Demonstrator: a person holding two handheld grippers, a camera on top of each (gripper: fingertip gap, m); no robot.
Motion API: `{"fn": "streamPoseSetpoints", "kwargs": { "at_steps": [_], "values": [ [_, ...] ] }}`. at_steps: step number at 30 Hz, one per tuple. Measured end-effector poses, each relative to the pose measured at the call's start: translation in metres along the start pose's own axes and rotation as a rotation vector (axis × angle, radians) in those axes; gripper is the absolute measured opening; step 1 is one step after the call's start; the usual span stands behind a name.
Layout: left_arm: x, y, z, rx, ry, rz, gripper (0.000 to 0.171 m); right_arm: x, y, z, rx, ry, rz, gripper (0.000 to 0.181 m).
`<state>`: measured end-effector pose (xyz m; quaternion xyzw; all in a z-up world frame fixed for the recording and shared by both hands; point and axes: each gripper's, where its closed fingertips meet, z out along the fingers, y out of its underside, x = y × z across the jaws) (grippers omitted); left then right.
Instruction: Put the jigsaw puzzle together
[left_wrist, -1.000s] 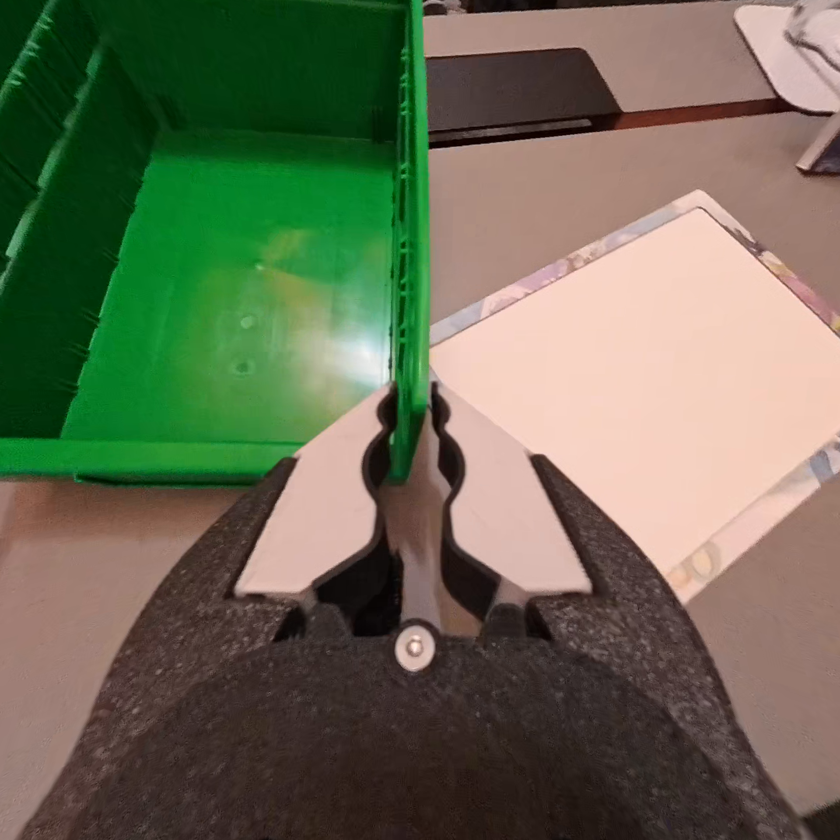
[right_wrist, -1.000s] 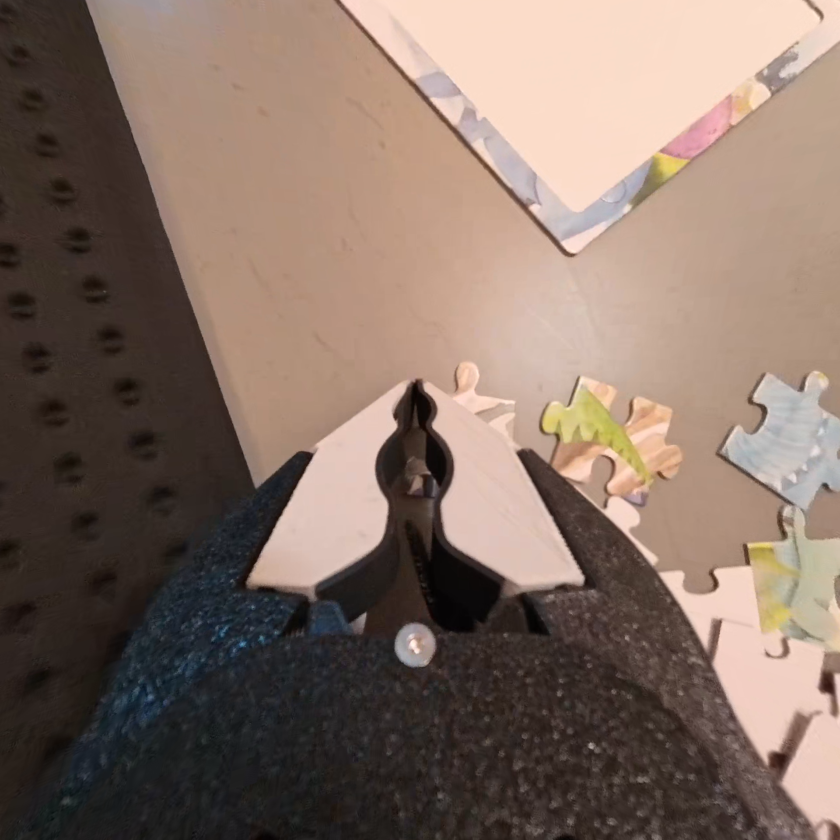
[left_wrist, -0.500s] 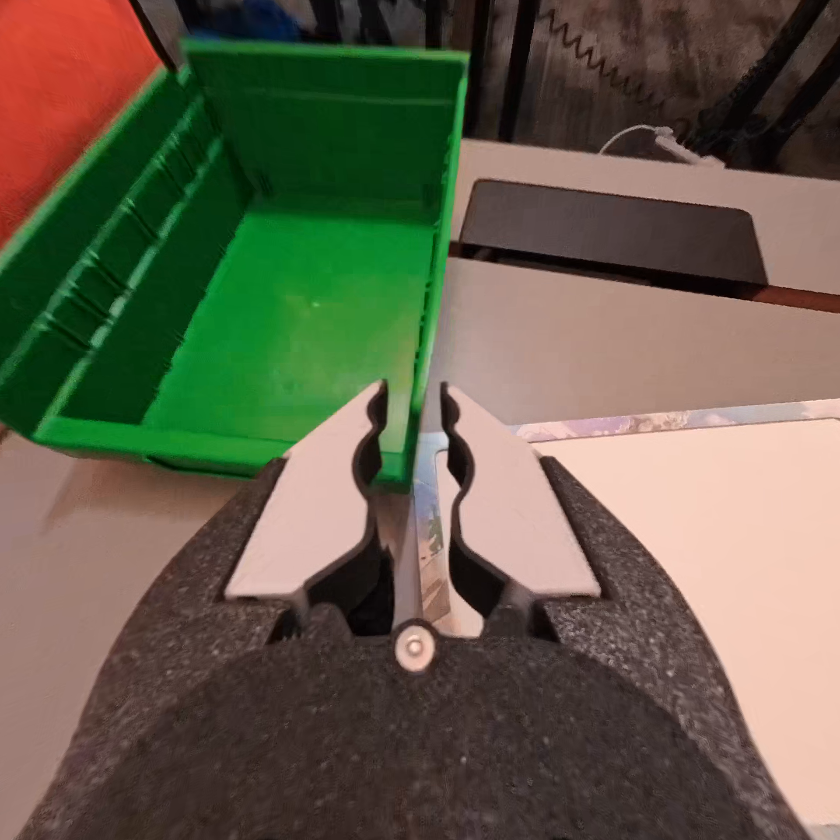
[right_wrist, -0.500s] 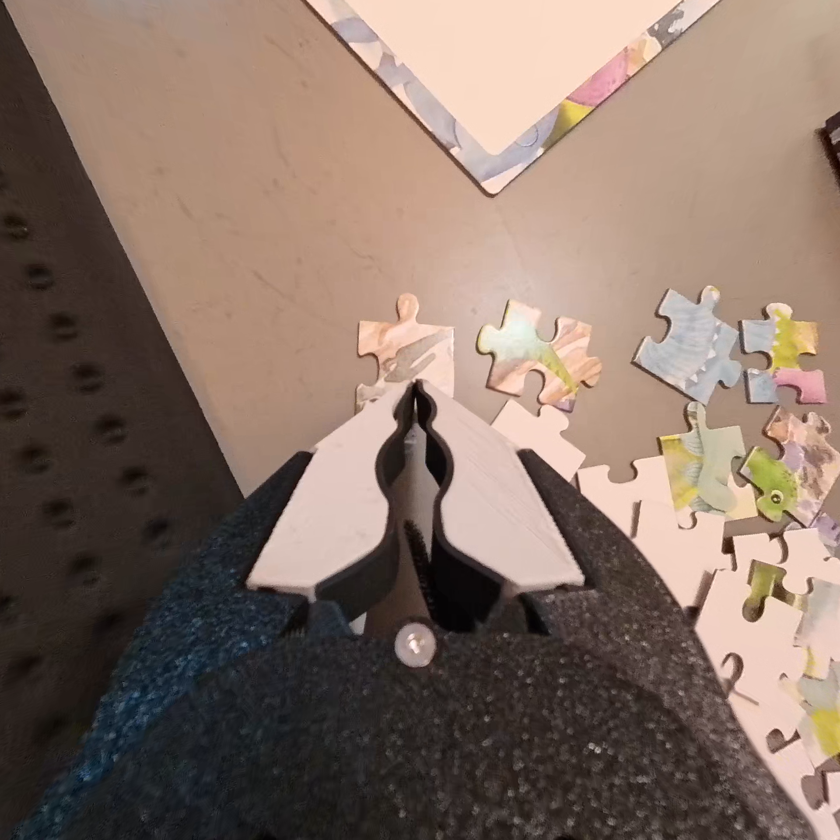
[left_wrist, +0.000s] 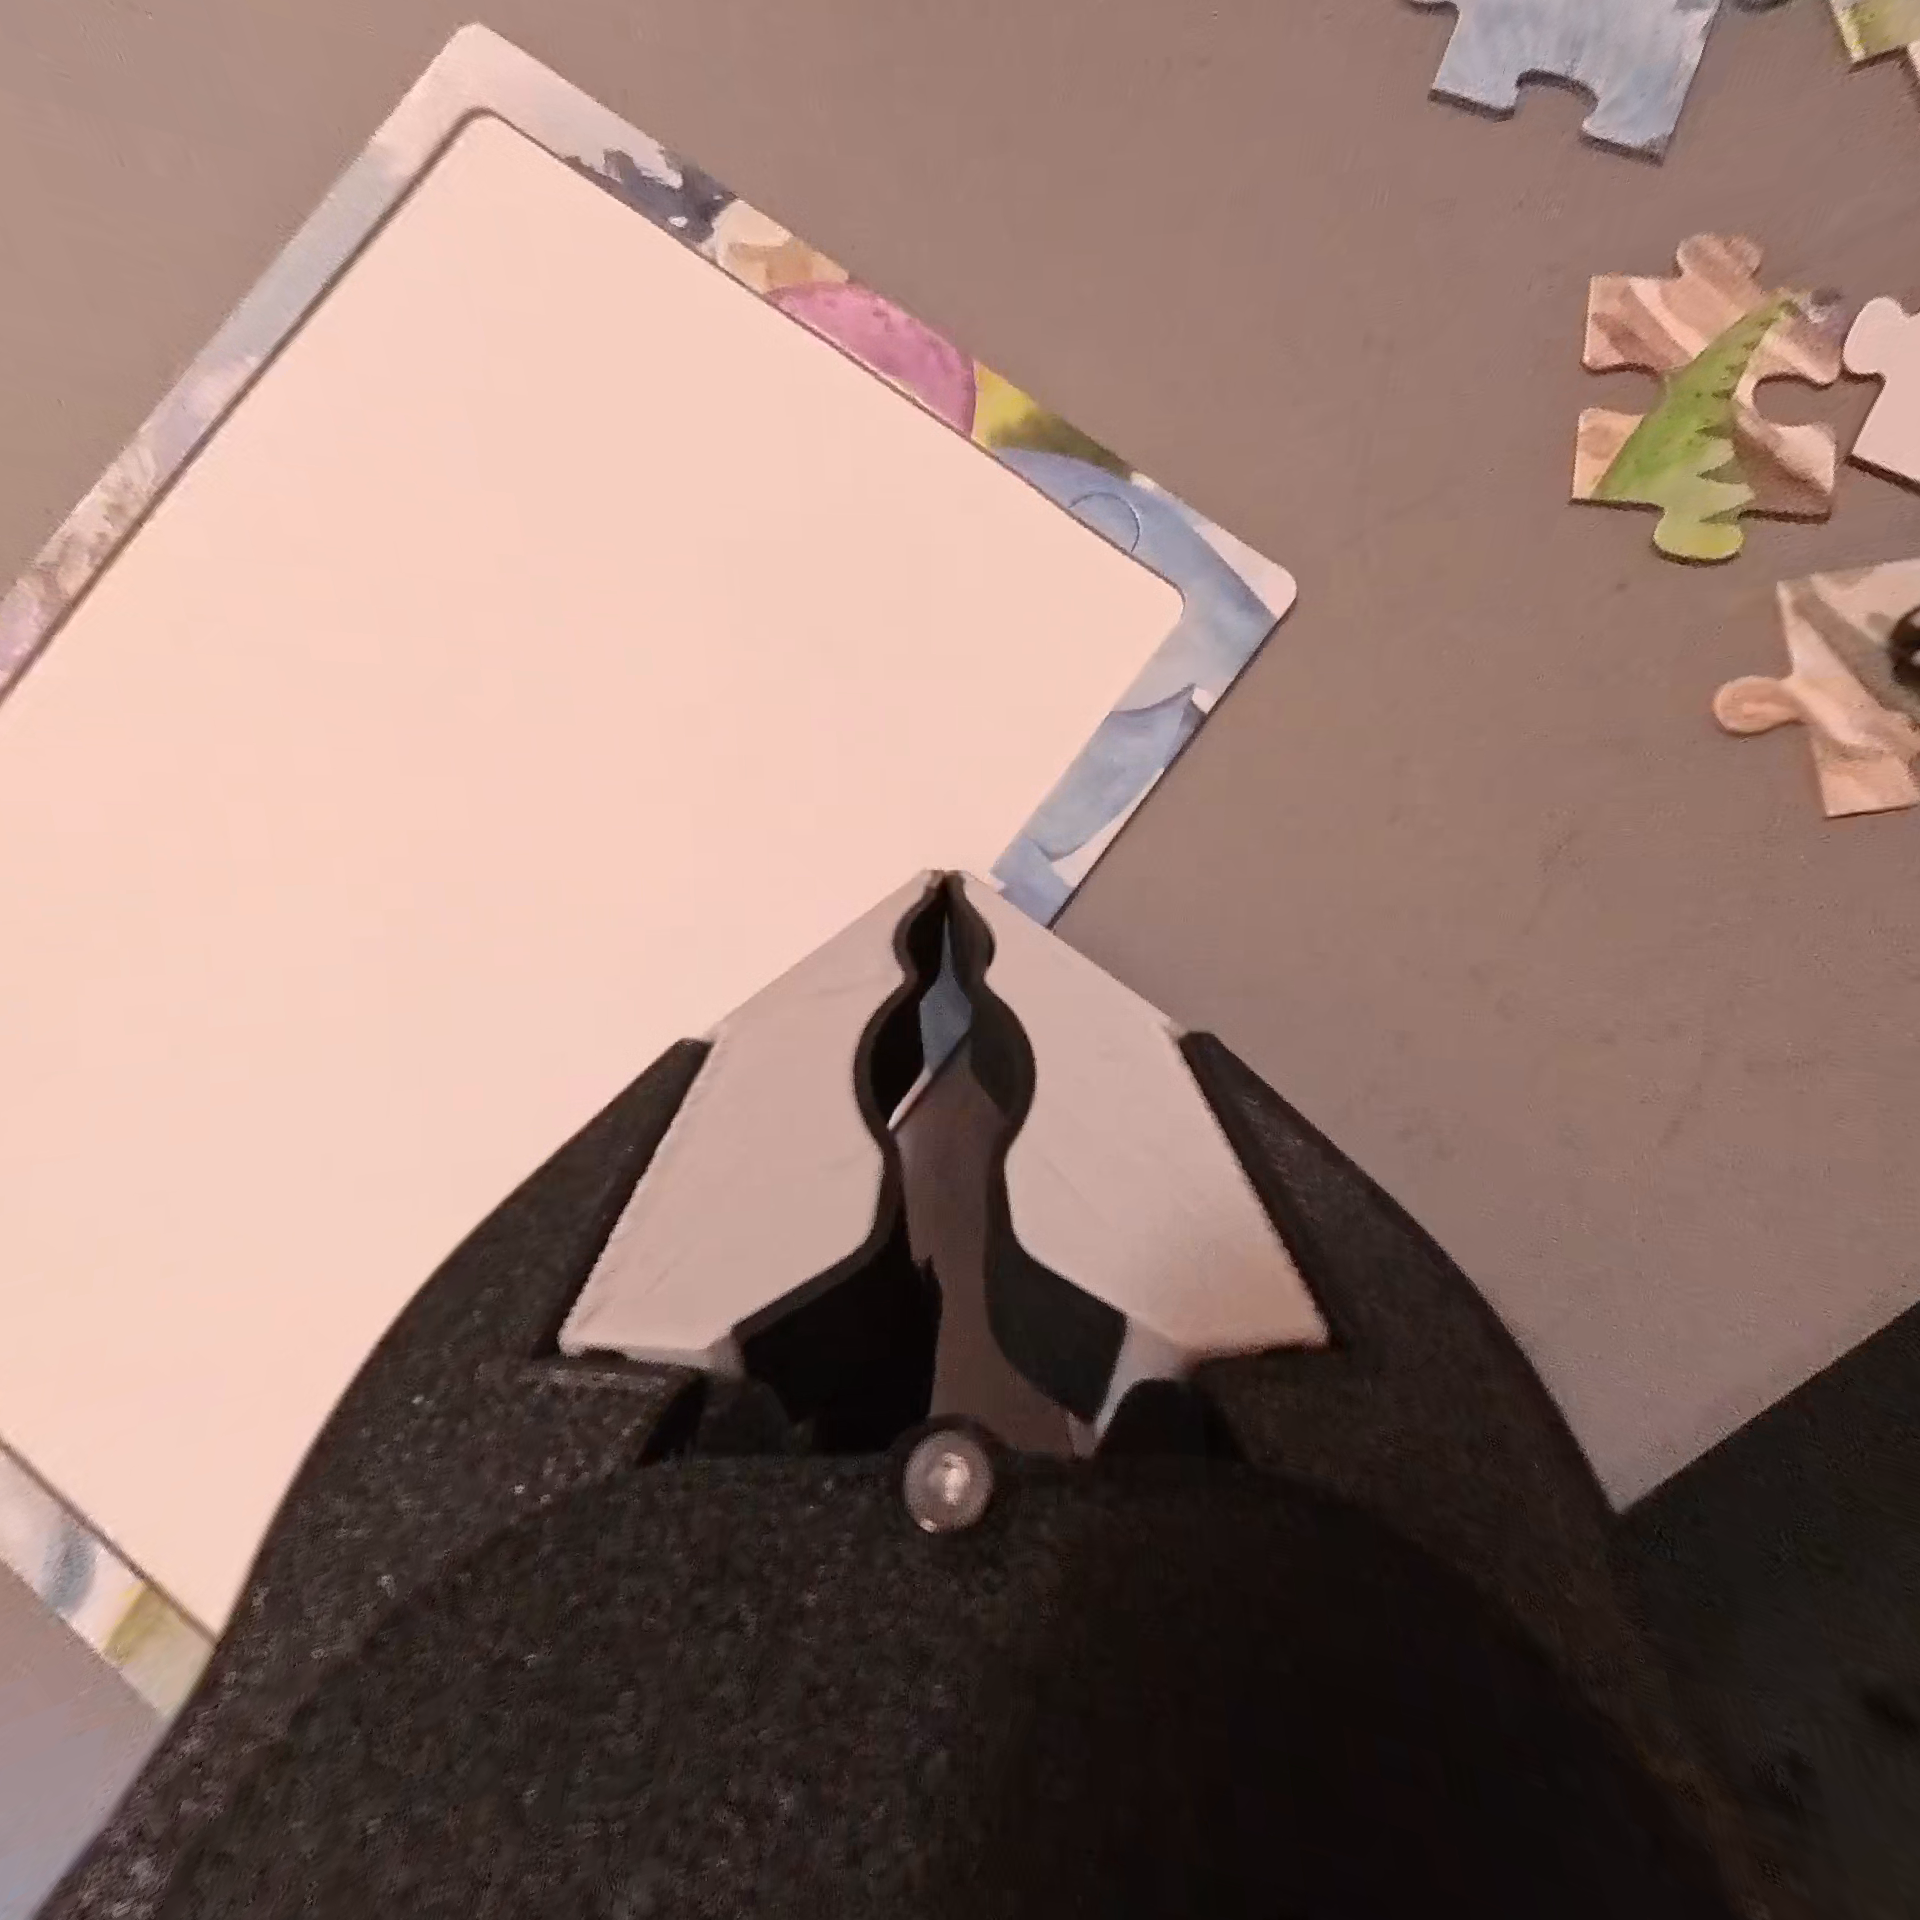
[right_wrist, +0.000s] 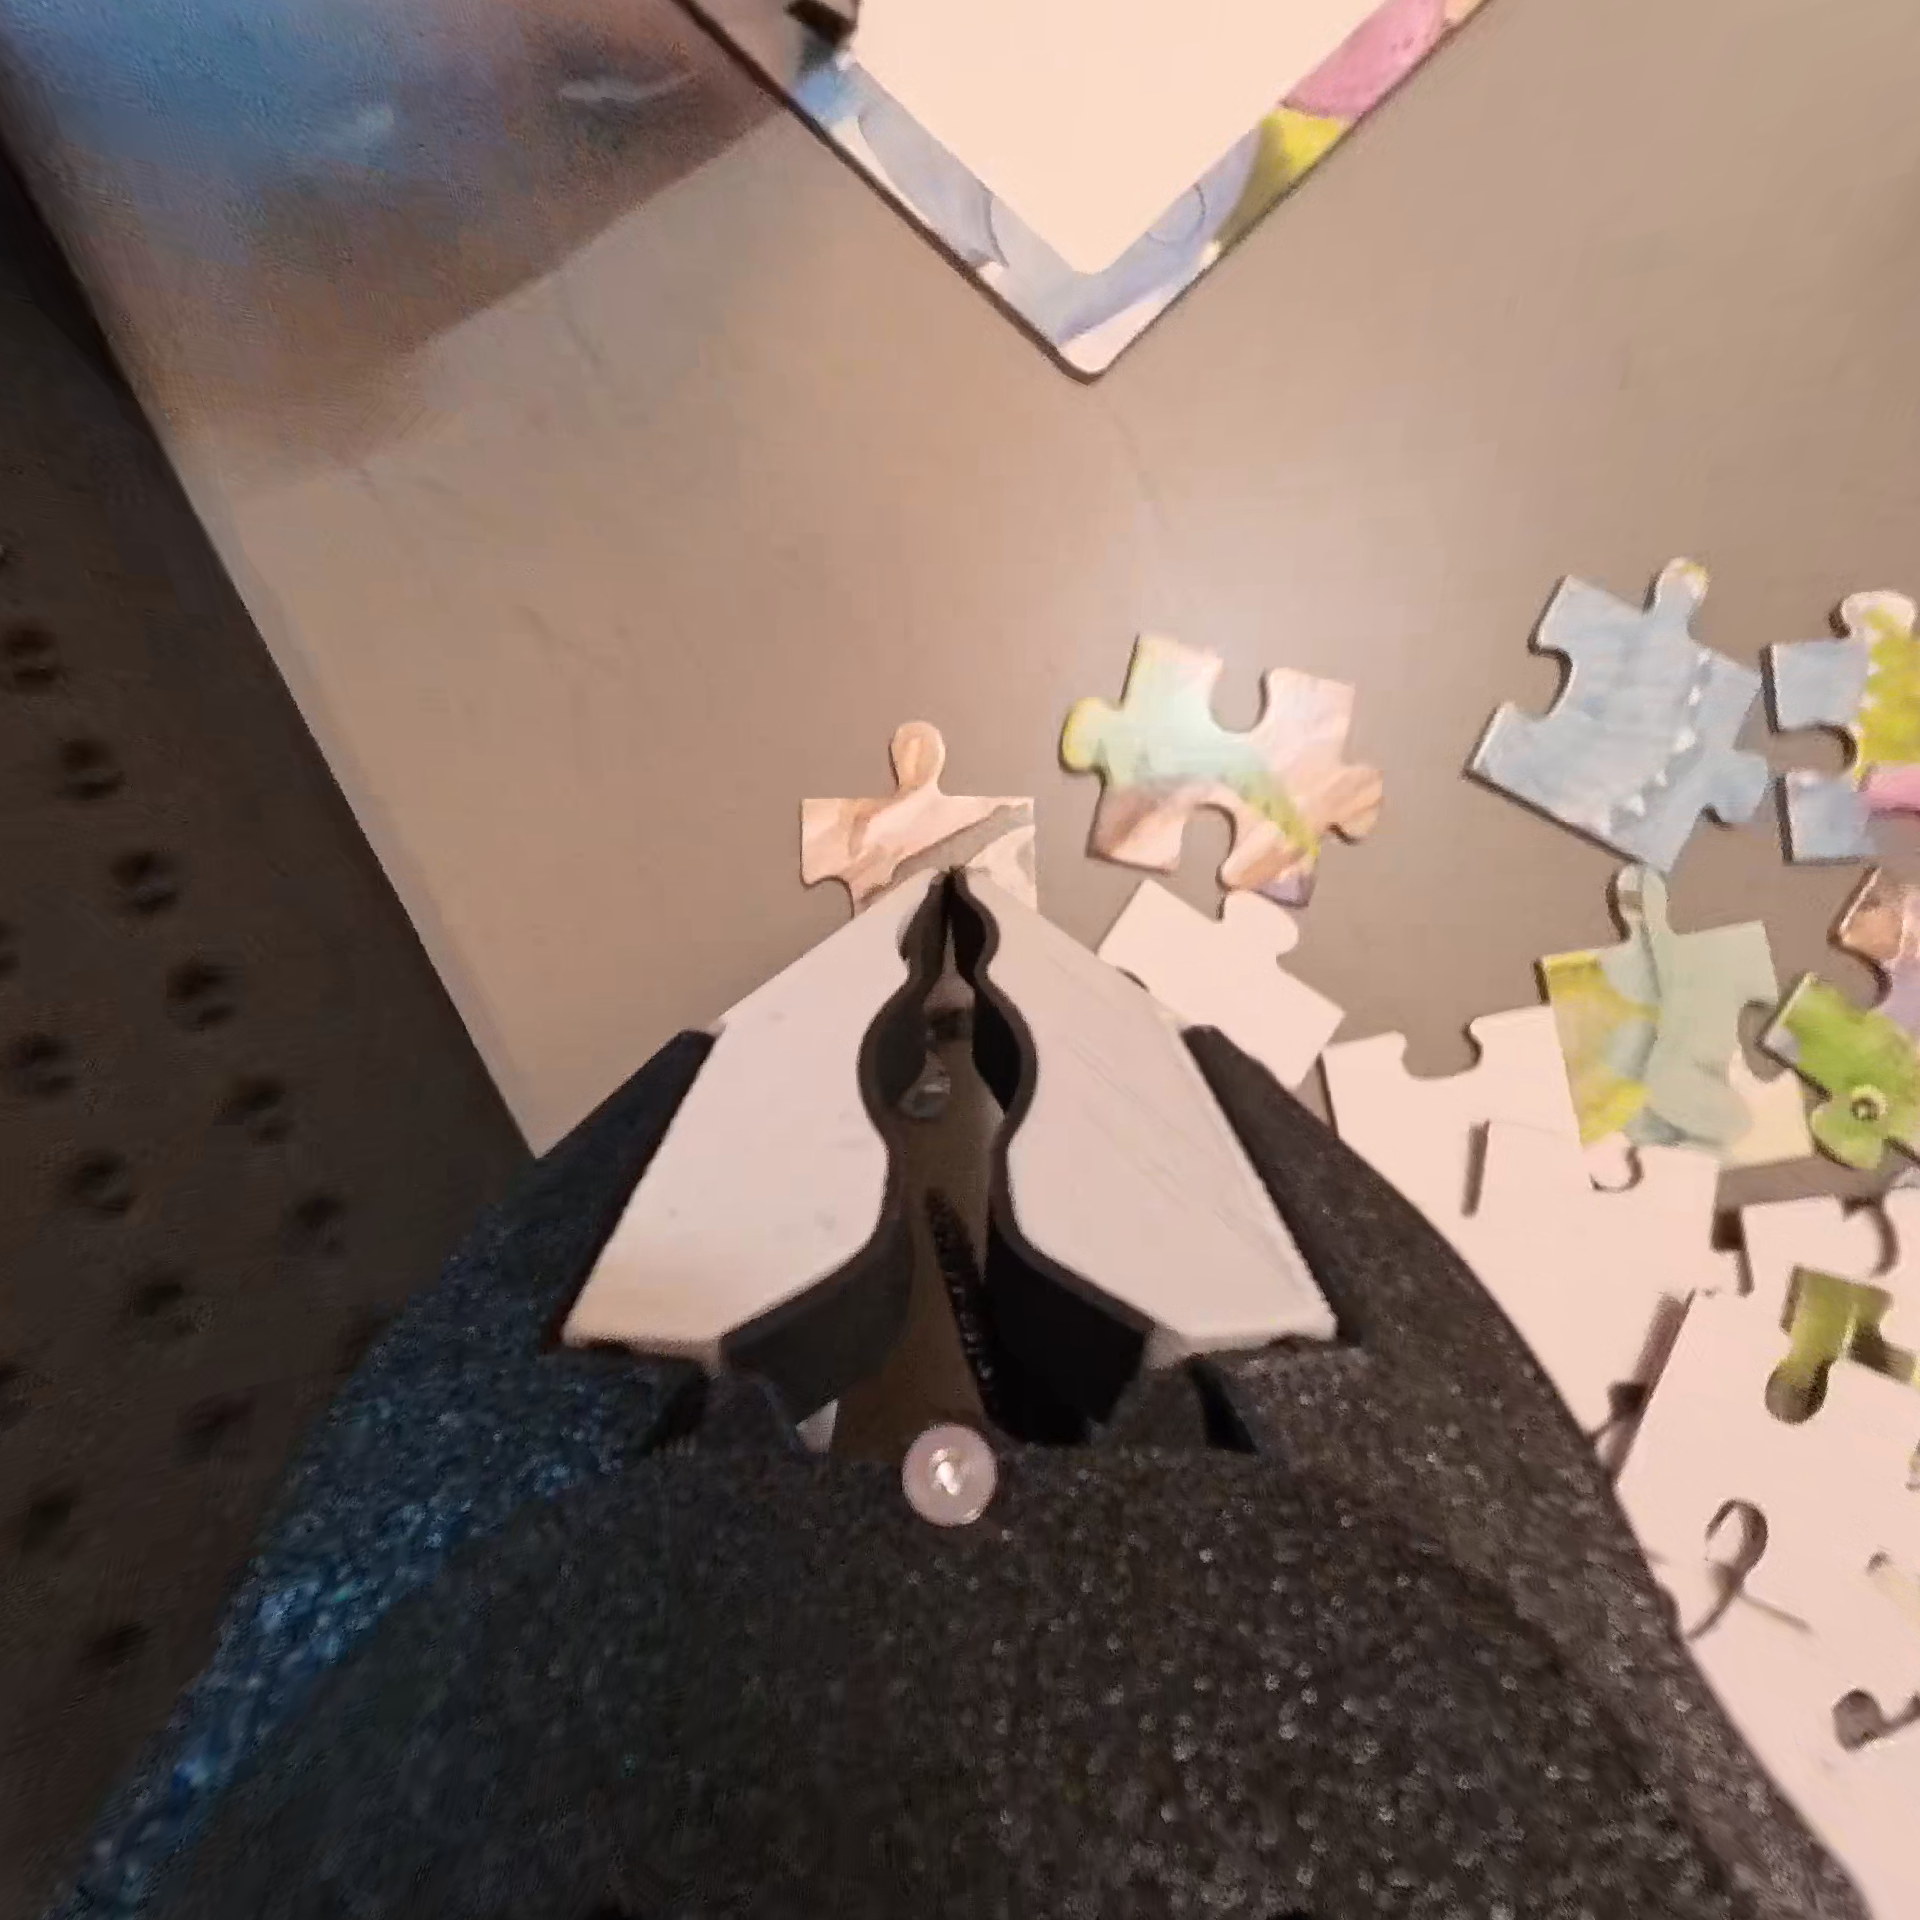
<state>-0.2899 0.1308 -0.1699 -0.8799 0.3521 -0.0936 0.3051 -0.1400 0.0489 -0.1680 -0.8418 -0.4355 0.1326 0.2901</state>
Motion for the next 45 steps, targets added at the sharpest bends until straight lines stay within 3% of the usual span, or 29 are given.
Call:
{"fn": "streamPoseSetpoints", "kwargs": {
  "at_steps": [5, 11, 13, 16, 20, 22, 24, 34, 37, 41, 43, 45],
  "values": [
    [0.029, 0.015, -0.012, -0.023, 0.121, 0.03, 0.0, 0.005, 0.02, -0.02, 0.011, 0.025, 0.036, 0.0],
    [0.047, 0.028, -0.027, -0.016, 0.093, 0.188, 0.0, 0.036, 0.01, -0.069, 0.233, 0.168, 0.116, 0.0],
    [0.033, 0.029, -0.037, 0.009, 0.004, 0.173, 0.002, 0.048, 0.015, -0.081, 0.26, 0.24, 0.127, 0.0],
    [-0.003, 0.041, -0.068, 0.059, -0.086, -0.021, 0.009, 0.059, 0.03, -0.091, 0.253, 0.305, 0.16, 0.0],
    [-0.073, 0.105, -0.098, -0.018, -0.287, -0.297, 0.007, 0.052, 0.055, -0.091, 0.156, 0.253, 0.185, 0.0],
    [-0.088, 0.13, -0.102, -0.055, -0.308, -0.37, 0.005, 0.049, 0.064, -0.092, 0.119, 0.239, 0.183, 0.0],
    [-0.093, 0.138, -0.1, -0.054, -0.294, -0.403, 0.001, 0.05, 0.07, -0.095, 0.103, 0.242, 0.188, 0.0],
    [-0.123, 0.117, -0.084, -0.115, -0.358, -0.302, 0.002, 0.084, 0.094, -0.115, 0.124, 0.371, 0.31, 0.0],
    [-0.111, 0.068, -0.09, 0.065, -0.34, -0.301, 0.005, 0.107, 0.09, -0.123, 0.207, 0.449, 0.392, 0.0],
    [-0.052, -0.013, -0.082, 0.443, -0.097, -0.344, 0.025, 0.132, 0.066, -0.12, 0.394, 0.466, 0.492, 0.007],
    [-0.036, -0.027, -0.074, 0.521, -0.091, -0.336, 0.025, 0.147, 0.058, -0.12, 0.486, 0.493, 0.518, 0.011],
    [-0.034, -0.027, -0.066, 0.515, -0.172, -0.306, 0.025, 0.154, 0.051, -0.117, 0.538, 0.467, 0.528, 0.02]
  ]
}}
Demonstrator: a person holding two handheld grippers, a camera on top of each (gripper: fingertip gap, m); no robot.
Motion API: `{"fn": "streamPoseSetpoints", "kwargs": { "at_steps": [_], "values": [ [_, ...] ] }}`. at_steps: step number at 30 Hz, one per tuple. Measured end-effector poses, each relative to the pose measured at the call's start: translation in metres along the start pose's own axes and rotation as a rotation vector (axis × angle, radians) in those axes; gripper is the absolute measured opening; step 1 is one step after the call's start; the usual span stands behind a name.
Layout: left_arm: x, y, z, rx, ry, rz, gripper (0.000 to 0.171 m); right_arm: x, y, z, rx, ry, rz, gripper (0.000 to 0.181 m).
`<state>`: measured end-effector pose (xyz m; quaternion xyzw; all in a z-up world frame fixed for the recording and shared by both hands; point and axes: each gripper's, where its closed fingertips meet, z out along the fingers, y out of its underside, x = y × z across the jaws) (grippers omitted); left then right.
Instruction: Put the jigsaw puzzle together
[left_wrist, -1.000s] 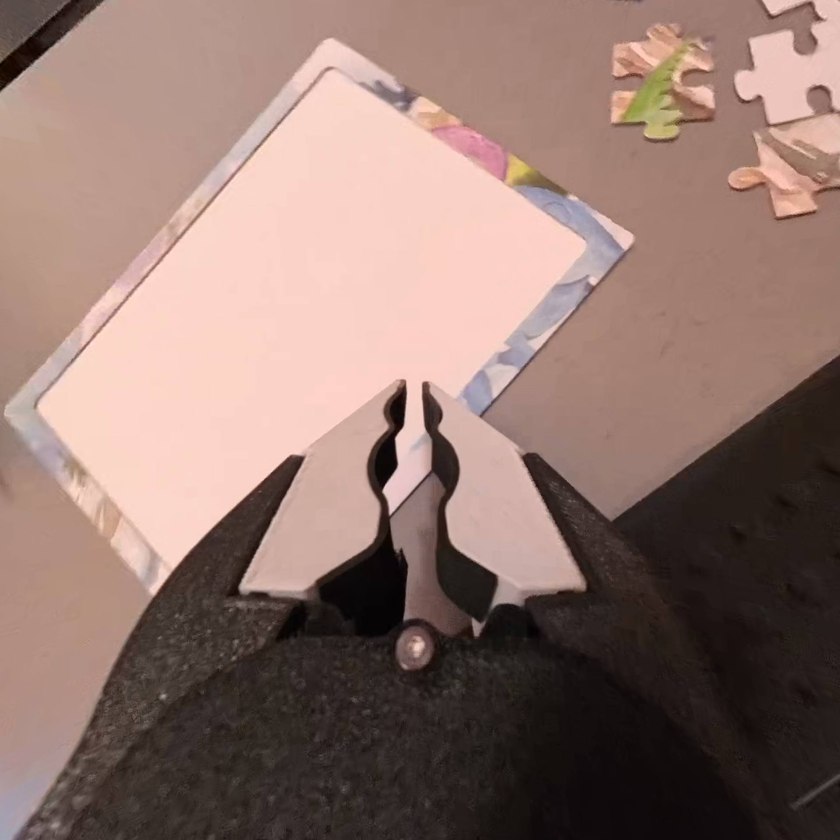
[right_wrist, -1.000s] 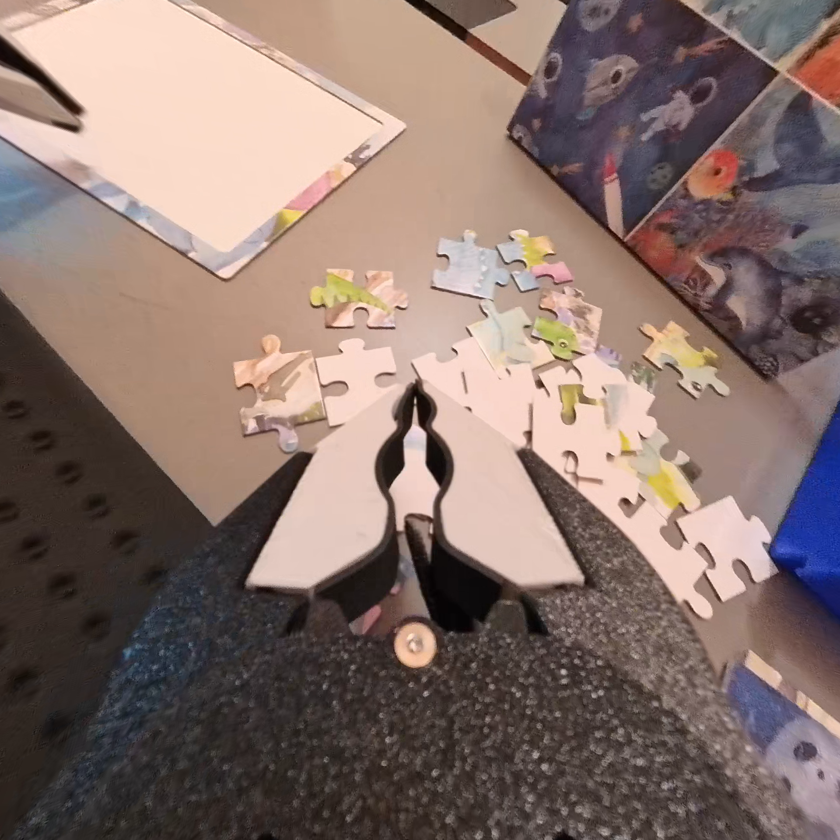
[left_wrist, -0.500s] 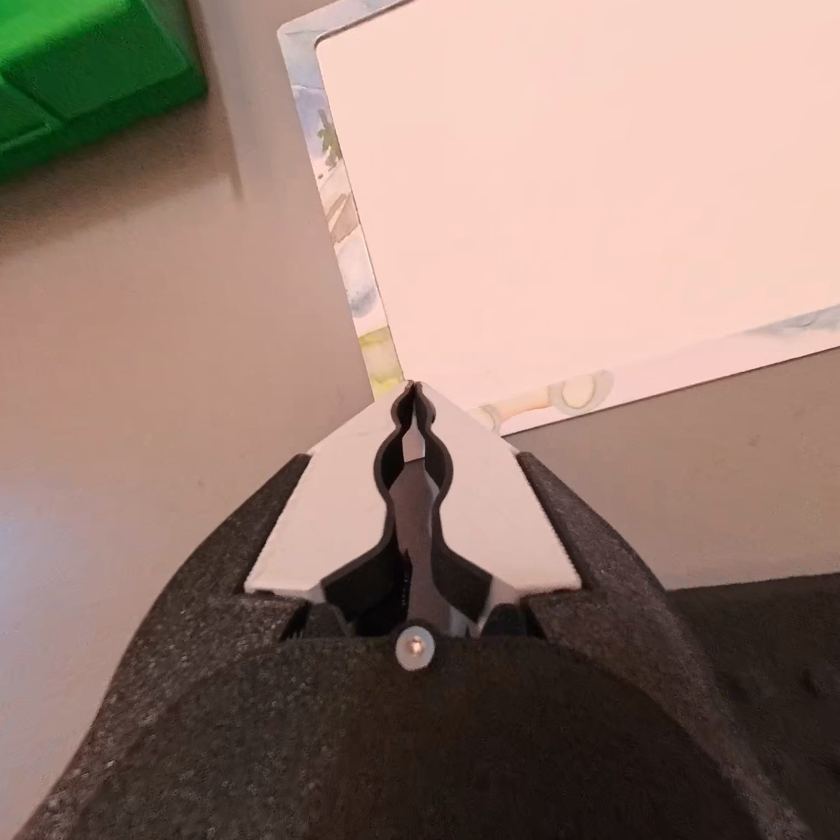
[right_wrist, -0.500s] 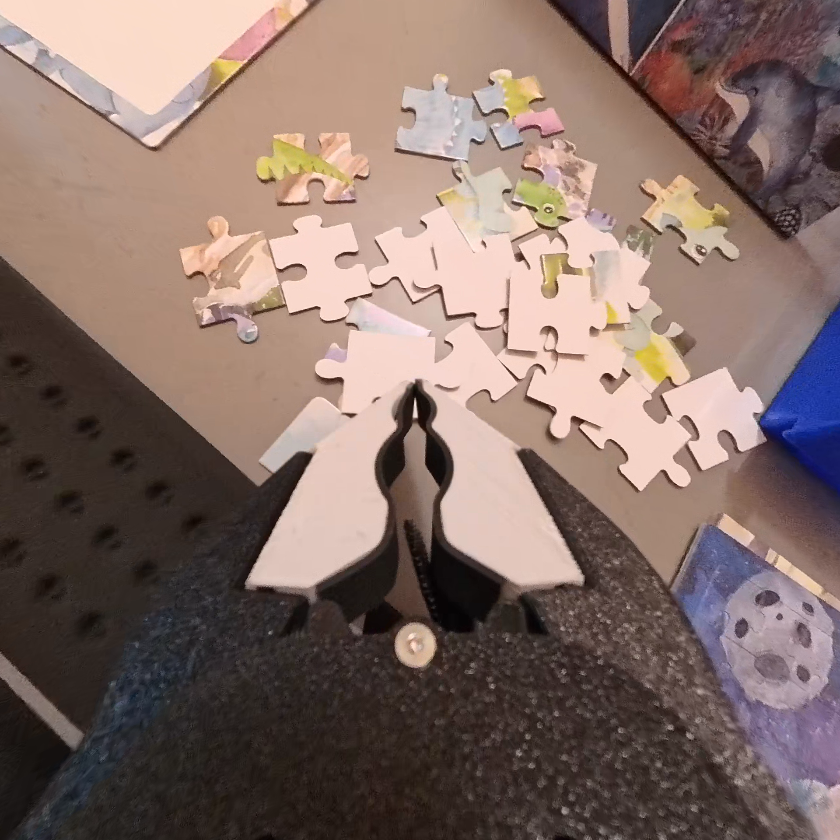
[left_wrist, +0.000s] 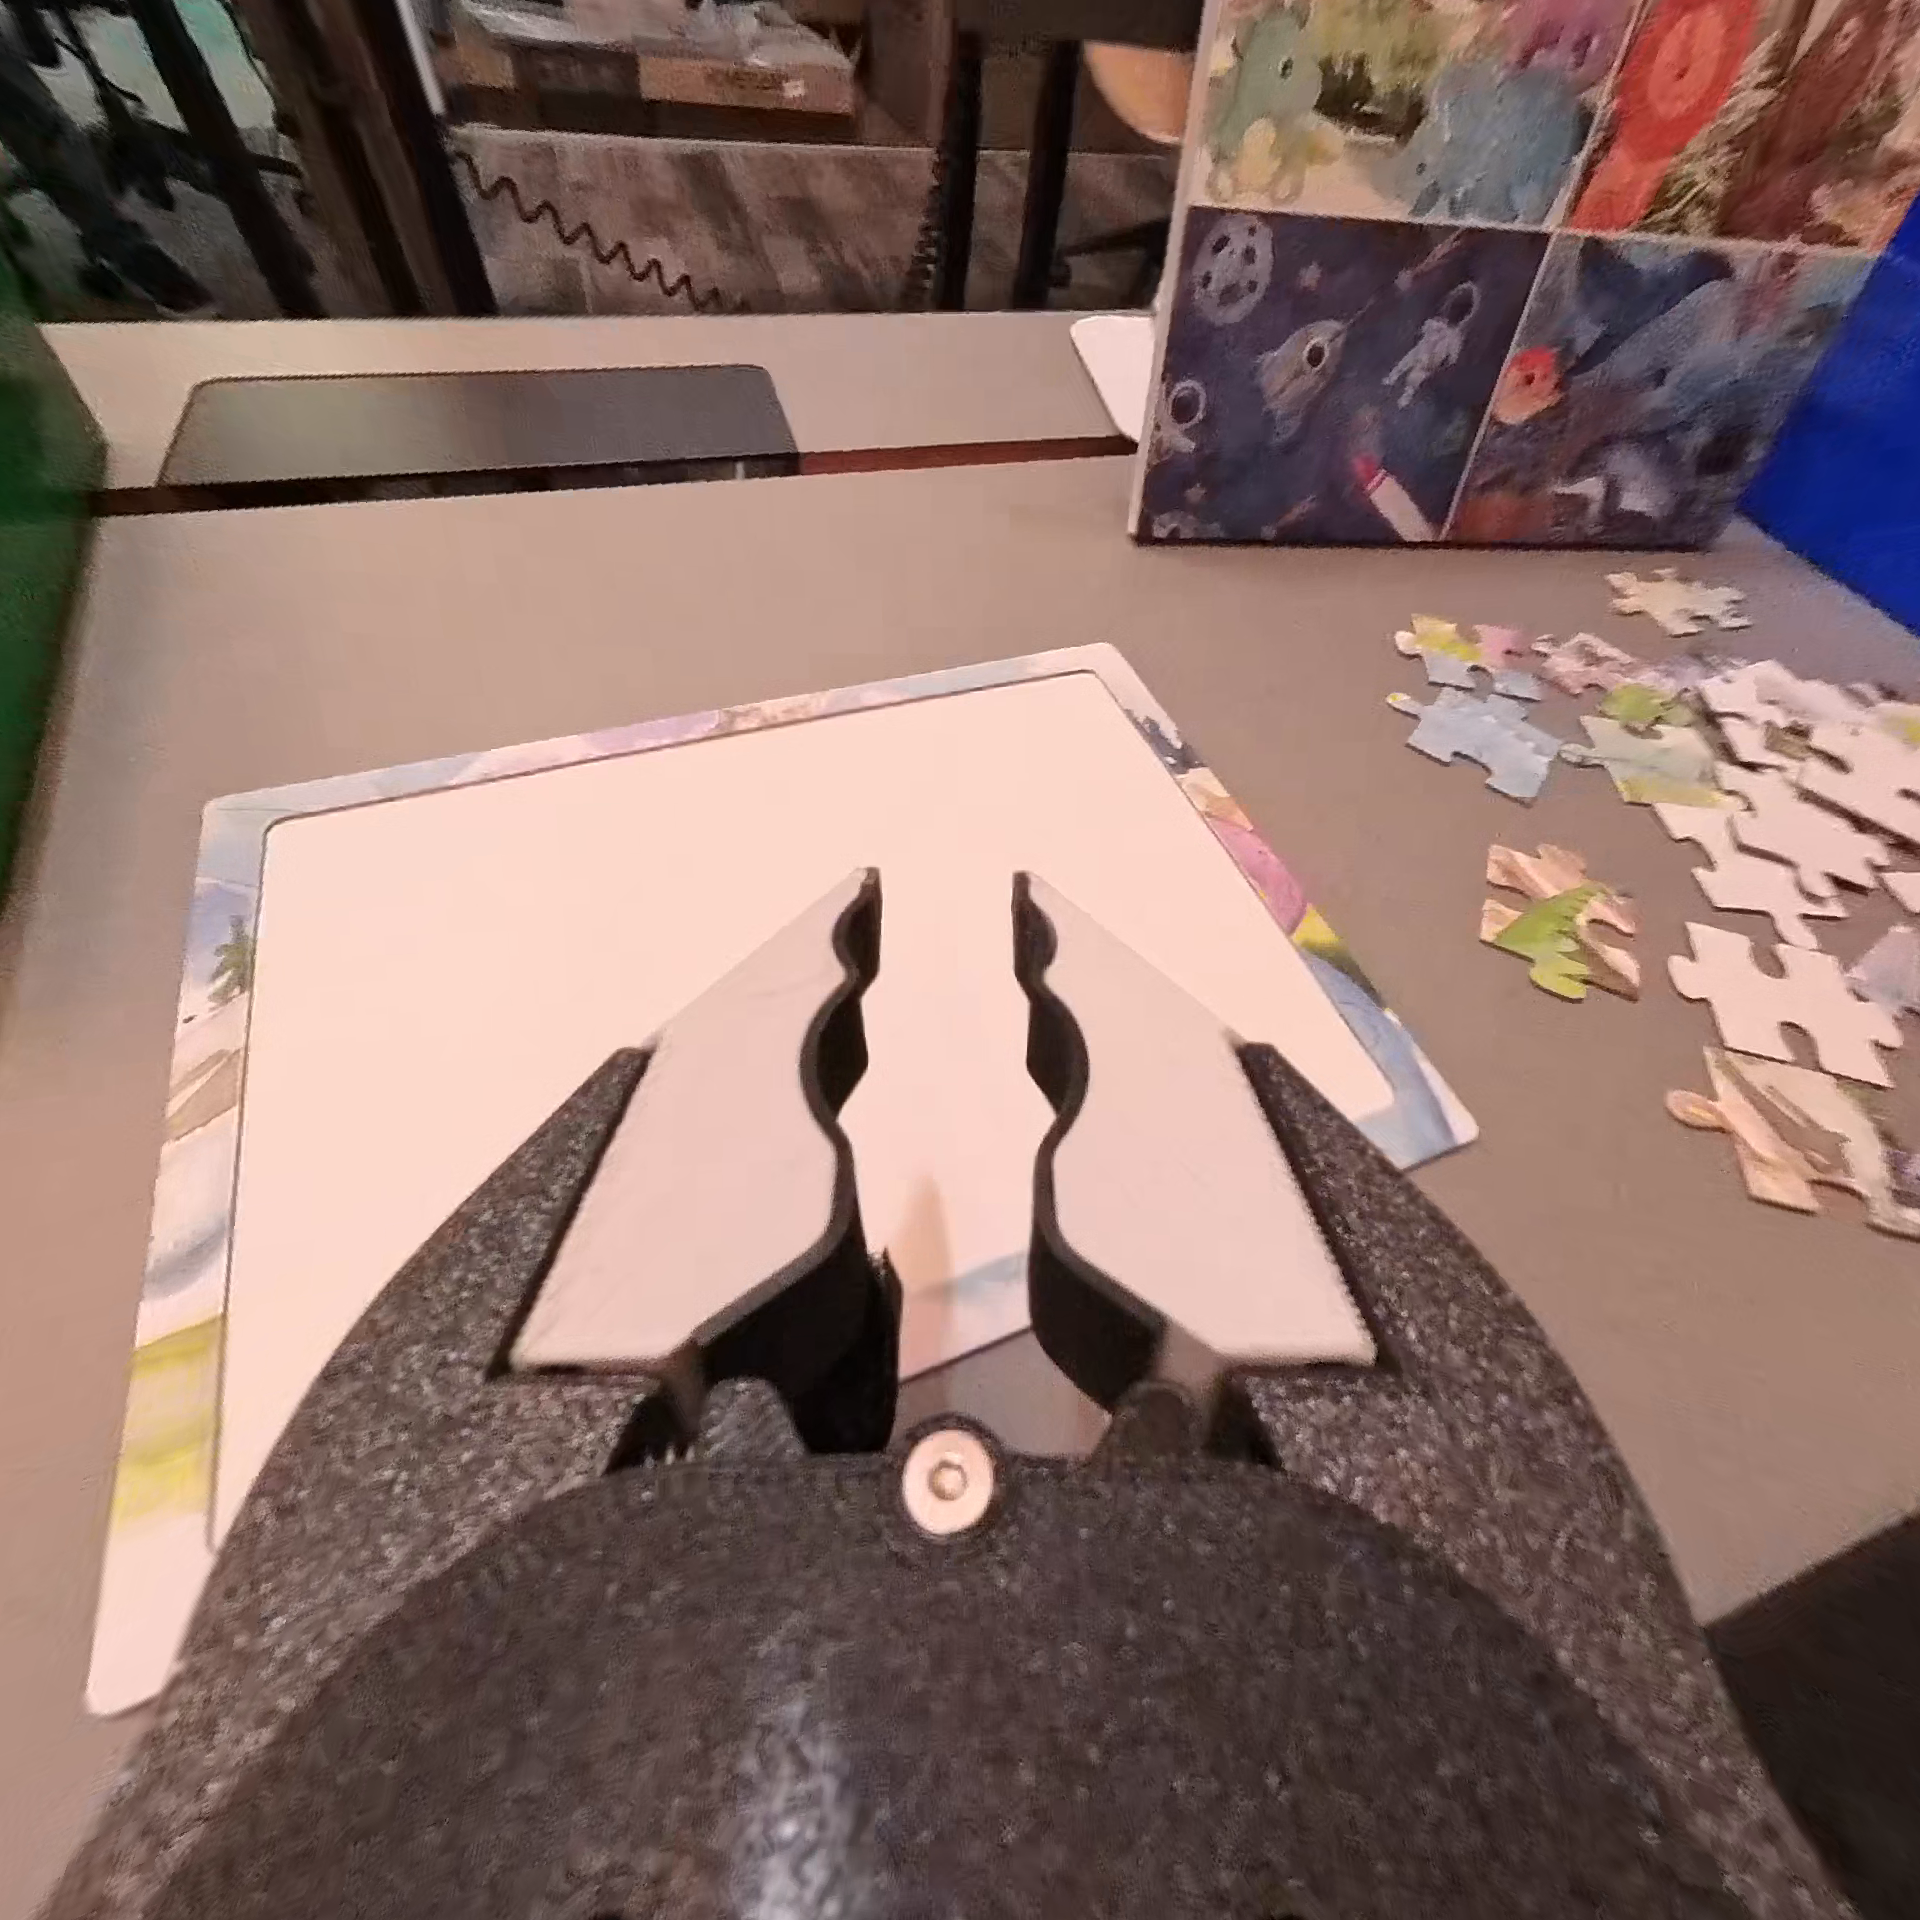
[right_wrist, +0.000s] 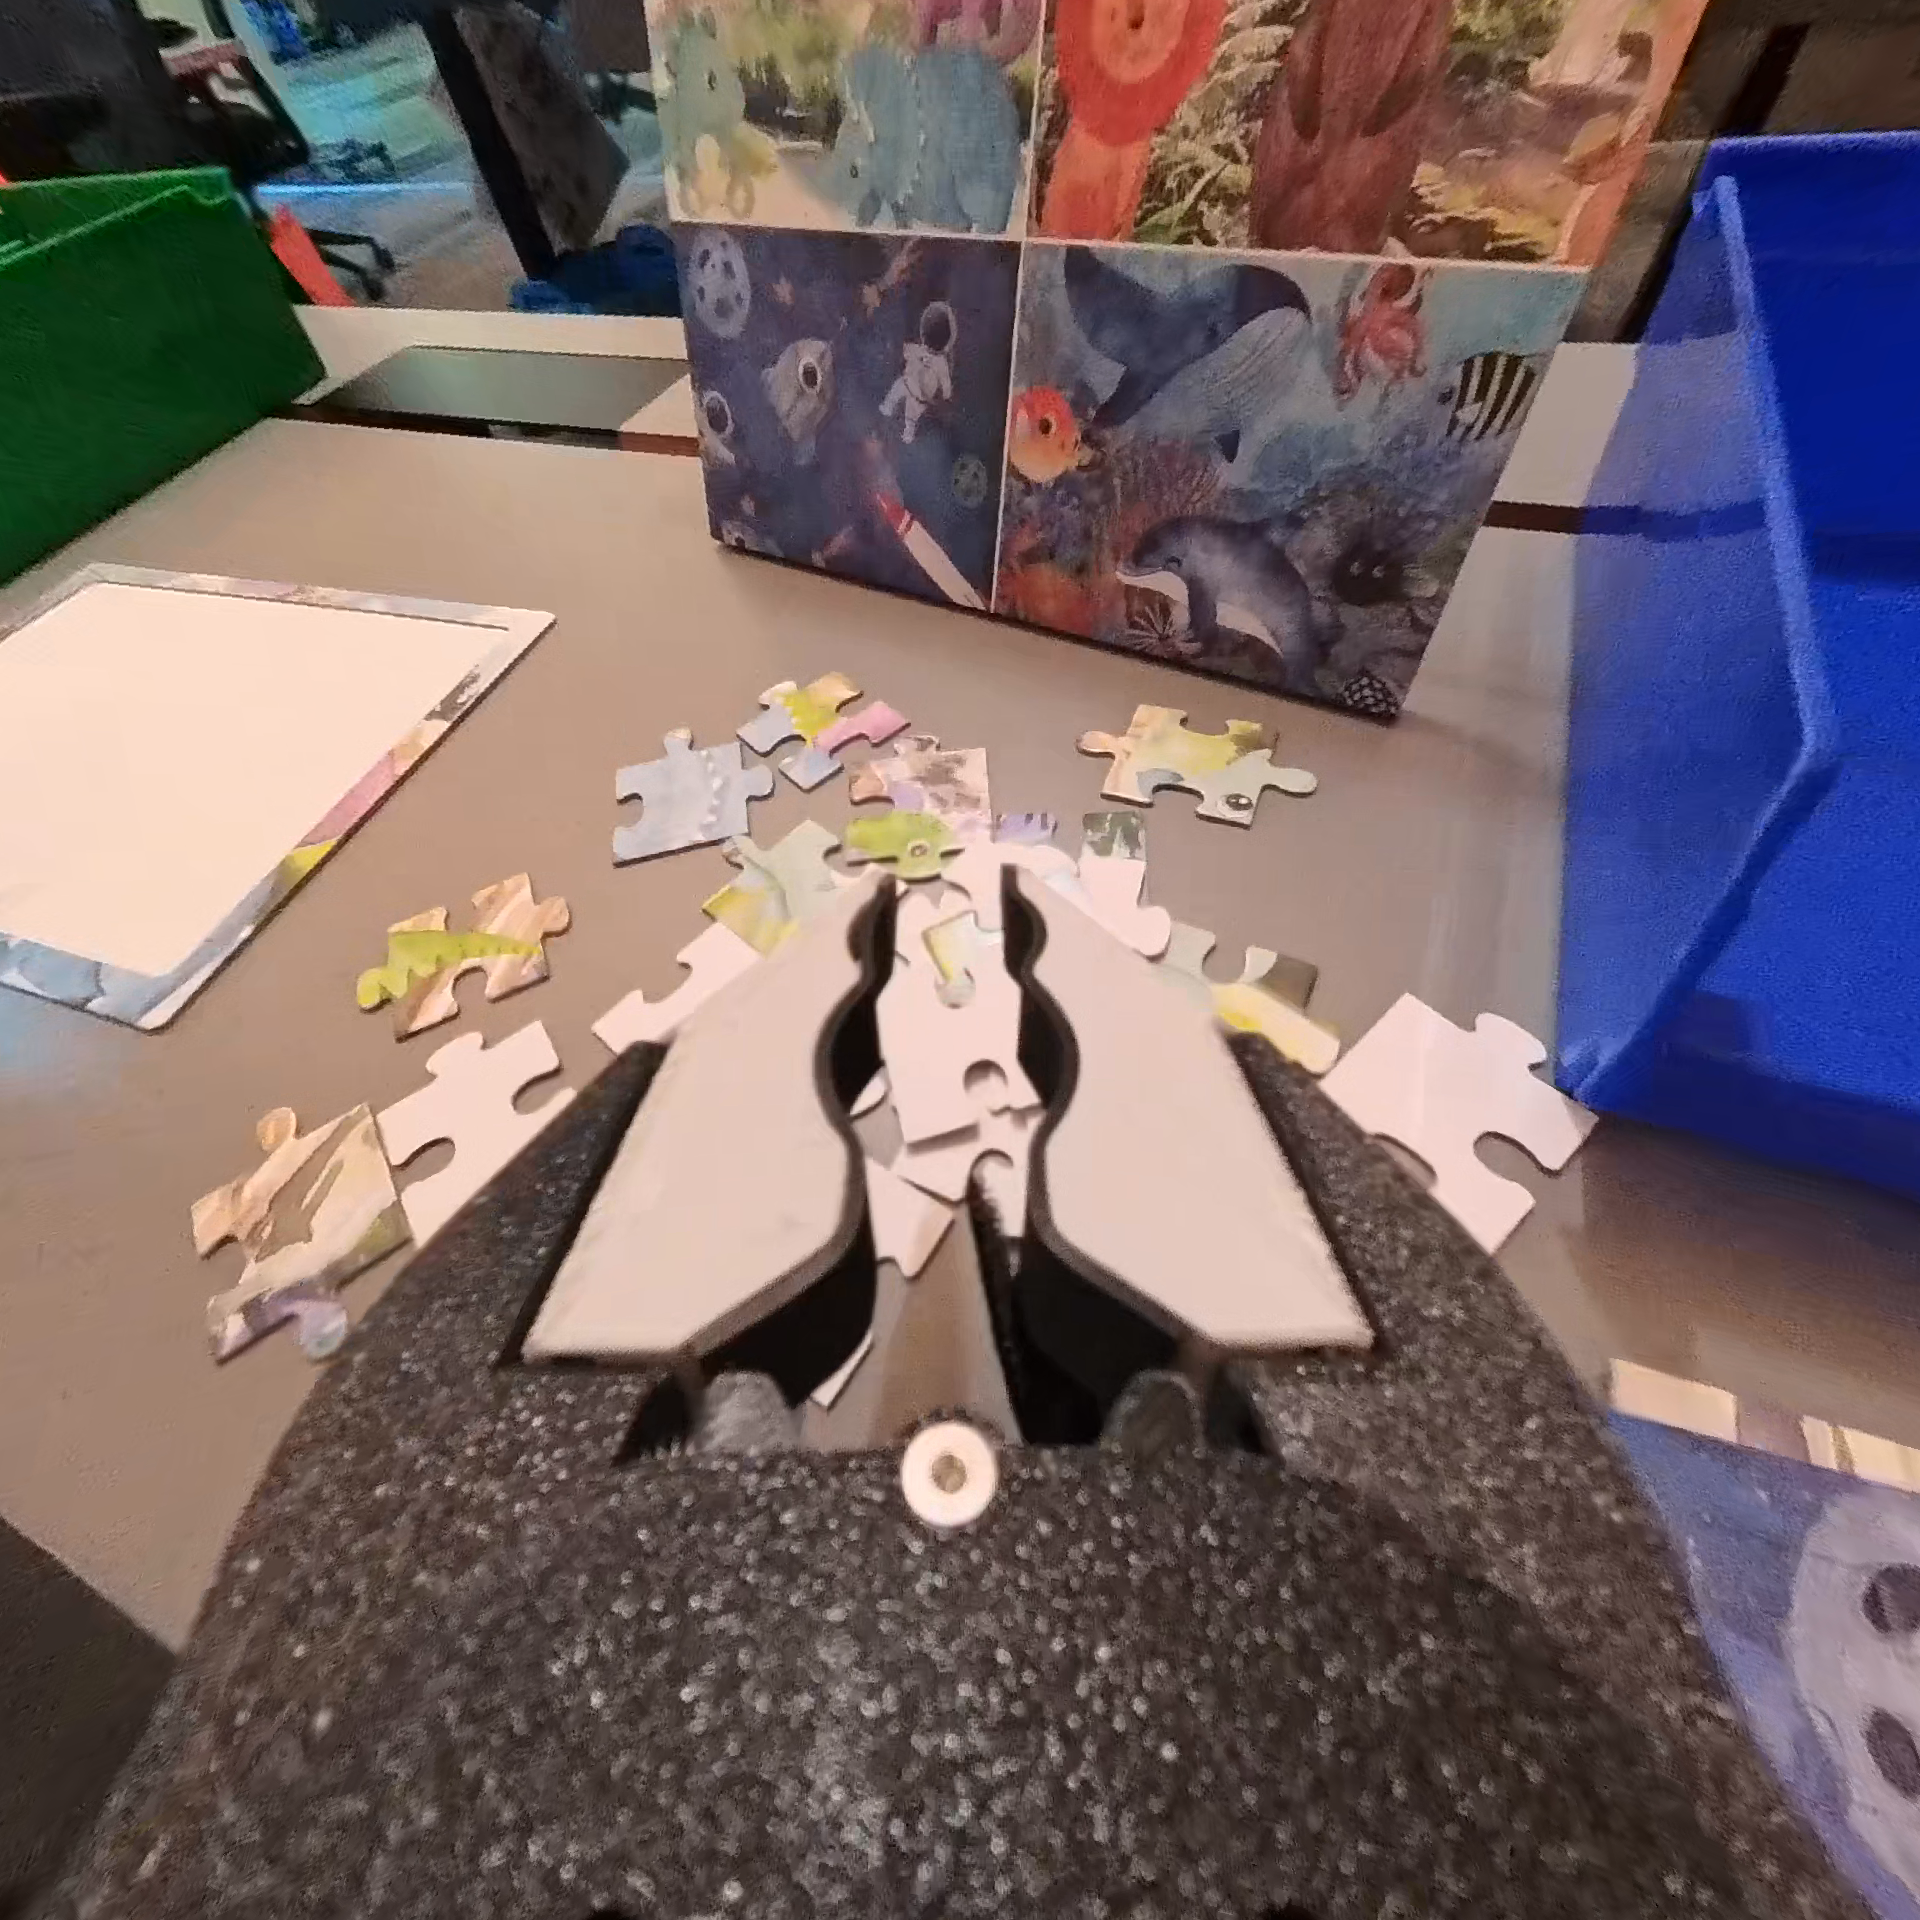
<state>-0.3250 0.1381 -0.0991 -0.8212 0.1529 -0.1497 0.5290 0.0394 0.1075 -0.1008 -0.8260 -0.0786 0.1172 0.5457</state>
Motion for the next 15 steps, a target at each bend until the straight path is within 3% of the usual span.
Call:
{"fn": "streamPoseSetpoints", "kwargs": {
  "at_steps": [2, 5, 11, 15],
  "values": [
    [0.003, -0.001, 0.0, 0.013, -0.026, 0.029, 0.025, 0.001, 0.004, 0.005, -0.016, -0.004, 0.002, 0.031],
    [0.004, -0.006, -0.006, 0.052, -0.039, 0.045, 0.025, -0.001, 0.006, 0.005, -0.024, -0.009, -0.007, 0.03],
    [-0.007, -0.006, -0.035, -0.017, -0.08, 0.0, 0.025, 0.002, 0.008, 0.006, -0.036, 0.009, -0.014, 0.026],
    [-0.031, 0.02, -0.06, -0.15, -0.138, -0.026, 0.026, 0.001, 0.01, 0.007, -0.046, 0.003, -0.008, 0.026]
  ]
}}
